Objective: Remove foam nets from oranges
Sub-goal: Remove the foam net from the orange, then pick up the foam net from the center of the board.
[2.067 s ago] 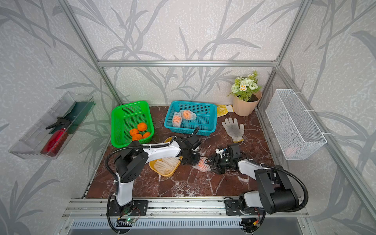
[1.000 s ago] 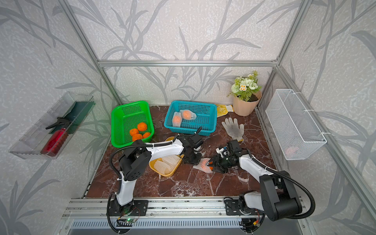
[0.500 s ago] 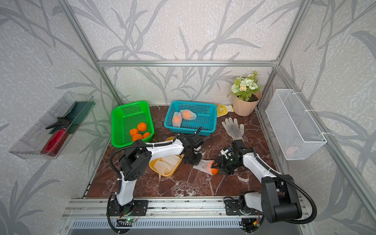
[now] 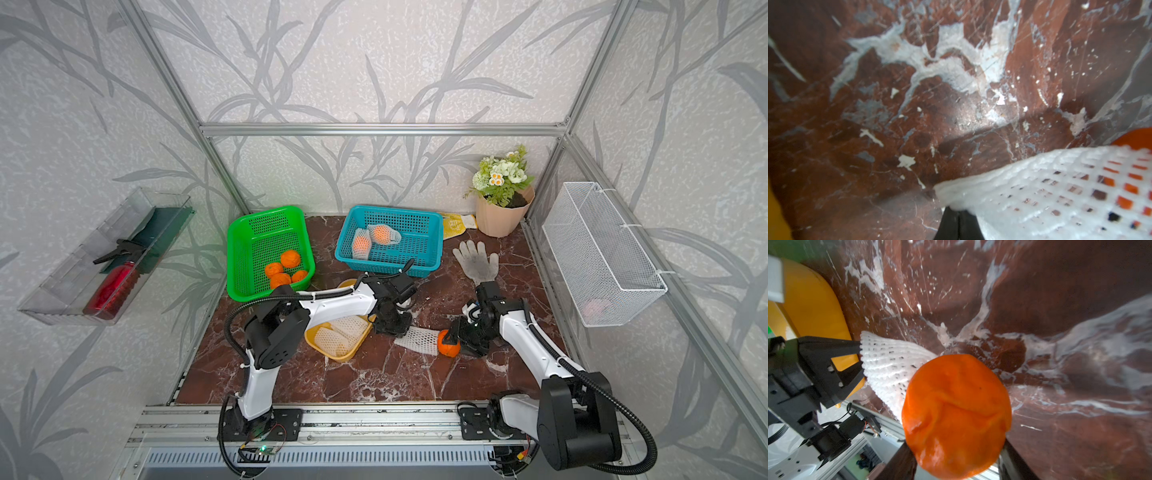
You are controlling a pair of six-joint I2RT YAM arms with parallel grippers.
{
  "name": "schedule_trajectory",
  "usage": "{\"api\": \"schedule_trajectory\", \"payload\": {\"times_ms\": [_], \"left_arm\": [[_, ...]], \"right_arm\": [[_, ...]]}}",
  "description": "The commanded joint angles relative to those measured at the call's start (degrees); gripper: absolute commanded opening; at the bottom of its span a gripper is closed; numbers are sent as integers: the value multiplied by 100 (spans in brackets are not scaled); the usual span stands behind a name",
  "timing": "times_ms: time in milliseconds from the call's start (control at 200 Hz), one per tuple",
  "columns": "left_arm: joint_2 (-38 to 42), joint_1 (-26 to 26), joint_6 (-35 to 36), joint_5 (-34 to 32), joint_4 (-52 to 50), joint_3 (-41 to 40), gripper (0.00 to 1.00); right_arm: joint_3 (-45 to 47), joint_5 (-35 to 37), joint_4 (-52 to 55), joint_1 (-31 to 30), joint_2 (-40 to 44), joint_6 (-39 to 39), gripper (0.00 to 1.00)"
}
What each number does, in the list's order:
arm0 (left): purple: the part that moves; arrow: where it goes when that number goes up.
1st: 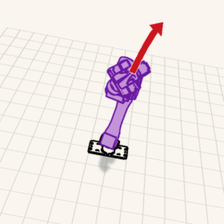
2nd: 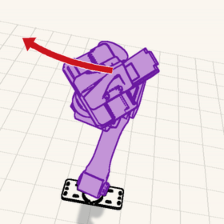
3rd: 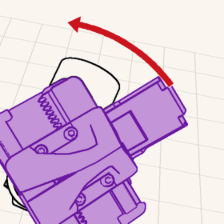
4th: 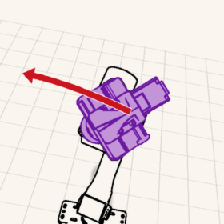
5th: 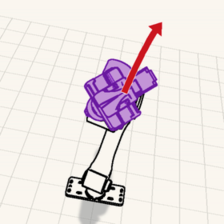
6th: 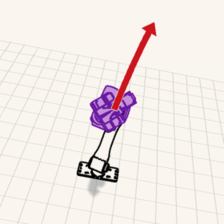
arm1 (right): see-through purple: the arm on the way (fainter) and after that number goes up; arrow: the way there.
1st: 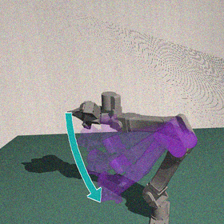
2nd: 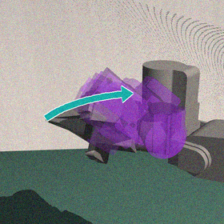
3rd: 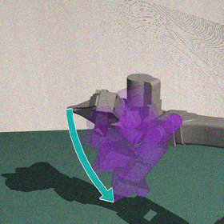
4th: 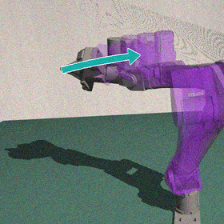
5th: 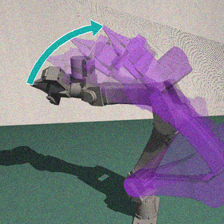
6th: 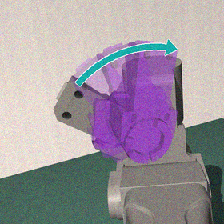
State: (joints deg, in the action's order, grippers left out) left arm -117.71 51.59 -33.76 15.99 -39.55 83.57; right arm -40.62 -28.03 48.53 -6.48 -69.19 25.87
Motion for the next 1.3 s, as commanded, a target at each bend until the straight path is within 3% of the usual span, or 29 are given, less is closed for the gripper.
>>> {"api": "schedule_trajectory", "payload": {"times_ms": [0, 240, 335, 440, 670, 850, 1015, 1295], "left_arm": [[-92, 0, 93, -67, -299, 210, 5], [107, -7, 168, 79, -155, 552, 8], [354, -9, 95, 177, 54, 573, 22], [598, -9, 23, 219, 136, 573, 36], [1190, -9, -169, 284, 254, 363, 62], [1406, -8, -587, 705, 150, 213, 73], [1595, 51, -1254, 995, 250, -228, 95], [1412, 124, -1455, 1190, 131, -585, 98]], "right_arm": [[-335, 841, 370, 74, 103, -11, 61], [-367, 840, 56, 212, -98, -14, 72], [-392, 773, -20, 229, 45, -7, 83], [-459, 740, 41, 283, 264, -70, 90], [-547, 658, 153, 340, 782, -137, 95], [-782, 439, 296, 340, 1110, -410, 98], [-860, 293, 395, 340, 1297, -596, 99], [-728, 9, 335, 340, 1381, -648, 99]]}}
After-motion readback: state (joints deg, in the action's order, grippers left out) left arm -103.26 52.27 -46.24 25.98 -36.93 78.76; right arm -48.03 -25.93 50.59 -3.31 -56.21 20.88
